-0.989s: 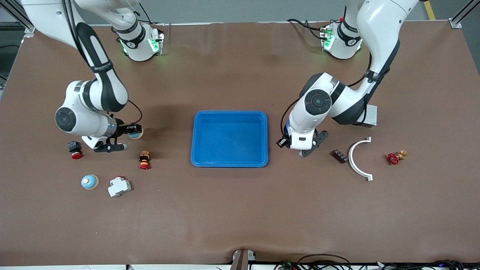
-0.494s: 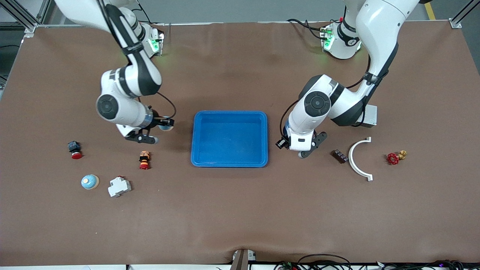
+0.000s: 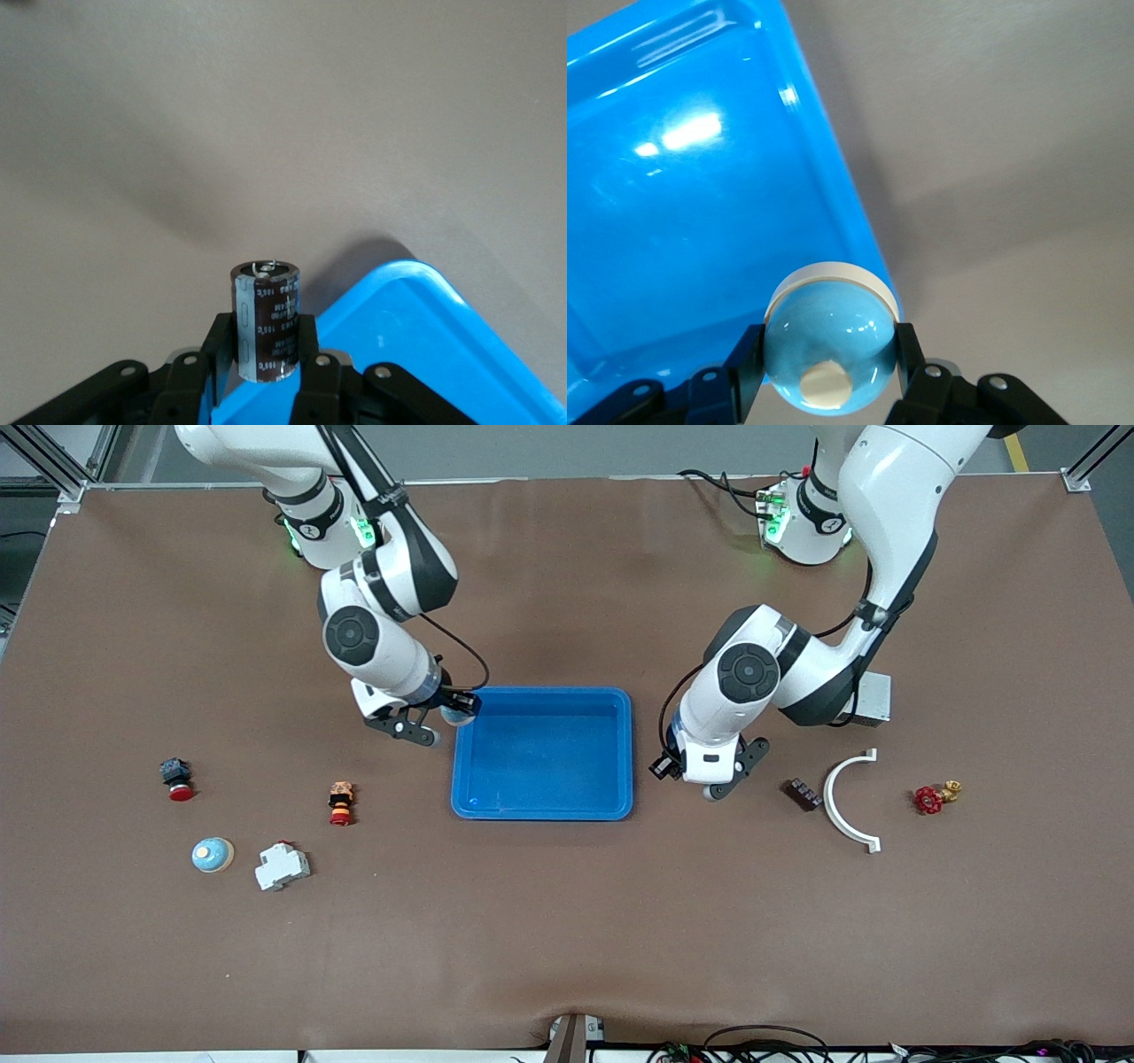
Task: Place electrolytic capacitor and blue bell in tray
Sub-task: 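Open the left gripper over the tray while the right gripper lowers the bell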
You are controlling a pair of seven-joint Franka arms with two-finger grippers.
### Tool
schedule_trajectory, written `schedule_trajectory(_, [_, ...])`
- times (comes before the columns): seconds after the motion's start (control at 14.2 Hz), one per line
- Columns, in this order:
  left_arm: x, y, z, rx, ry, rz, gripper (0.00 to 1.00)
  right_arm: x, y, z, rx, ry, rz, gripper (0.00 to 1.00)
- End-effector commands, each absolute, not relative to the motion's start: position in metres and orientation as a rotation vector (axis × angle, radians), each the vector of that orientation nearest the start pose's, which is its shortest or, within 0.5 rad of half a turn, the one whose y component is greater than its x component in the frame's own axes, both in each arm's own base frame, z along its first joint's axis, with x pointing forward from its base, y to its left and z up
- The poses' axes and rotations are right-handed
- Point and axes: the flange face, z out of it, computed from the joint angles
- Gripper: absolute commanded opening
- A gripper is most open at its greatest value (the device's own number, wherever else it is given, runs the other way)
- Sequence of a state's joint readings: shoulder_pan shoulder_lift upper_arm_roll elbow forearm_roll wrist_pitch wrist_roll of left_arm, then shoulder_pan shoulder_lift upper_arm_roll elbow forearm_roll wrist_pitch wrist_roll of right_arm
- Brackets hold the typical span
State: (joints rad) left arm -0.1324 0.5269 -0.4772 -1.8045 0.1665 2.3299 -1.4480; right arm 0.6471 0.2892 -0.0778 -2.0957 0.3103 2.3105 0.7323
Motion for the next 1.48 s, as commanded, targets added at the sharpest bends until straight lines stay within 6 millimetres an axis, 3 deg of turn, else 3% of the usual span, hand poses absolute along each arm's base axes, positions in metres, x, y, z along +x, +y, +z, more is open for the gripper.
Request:
schedule_trajectory(0.0, [0.548,-0.390,0.279,-3.001,-1.296,0.095,0.00,0.487,0.336,0.261,-2.945,0.625,0.245,0.12])
schedule_trajectory(0.28, [0.531,-0.426,0.255,-2.996,-1.296,0.157,0.00,0.490,0.346,0.241,-2.957,0.616,0.232,0.12])
schedule_trajectory(0.56, [0.494,-0.468,0.227,-2.971,-1.346,0.200,0.00,0.488,0.351,0.227,-2.971,0.609,0.241,0.13])
schedule_trajectory(0.64, [0.488,-0.471,0.224,-2.964,-1.342,0.207,0.32,0.486,0.354,0.223,-2.977,0.604,0.246,0.13])
schedule_trajectory(0.71, [0.484,-0.471,0.222,-2.959,-1.330,0.208,0.79,0.486,0.357,0.222,-2.977,0.608,0.246,0.14])
schedule_trajectory(0.78, [0.478,-0.475,0.222,-2.963,-1.291,0.193,1.00,0.486,0.358,0.217,-2.982,0.612,0.252,0.14])
schedule_trajectory(0.85, [0.476,-0.475,0.225,-2.949,-1.272,0.180,1.00,0.485,0.359,0.214,-2.983,0.622,0.255,0.15])
schedule_trajectory(0.92, [0.479,-0.468,0.230,-2.920,-1.268,0.161,1.00,0.486,0.359,0.212,-2.983,0.630,0.254,0.15])
schedule_trajectory(1.13, [0.506,-0.430,0.281,-2.857,-1.293,0.066,1.00,0.486,0.360,0.208,-2.986,0.631,0.256,0.17])
schedule_trajectory(1.27, [0.511,-0.409,0.305,-2.831,-1.202,0.040,1.00,0.487,0.360,0.207,-2.986,0.632,0.256,0.18])
schedule_trajectory(1.41, [0.530,-0.372,0.323,-2.798,-1.188,-0.007,1.00,0.484,0.363,0.204,-2.992,0.624,0.262,0.23])
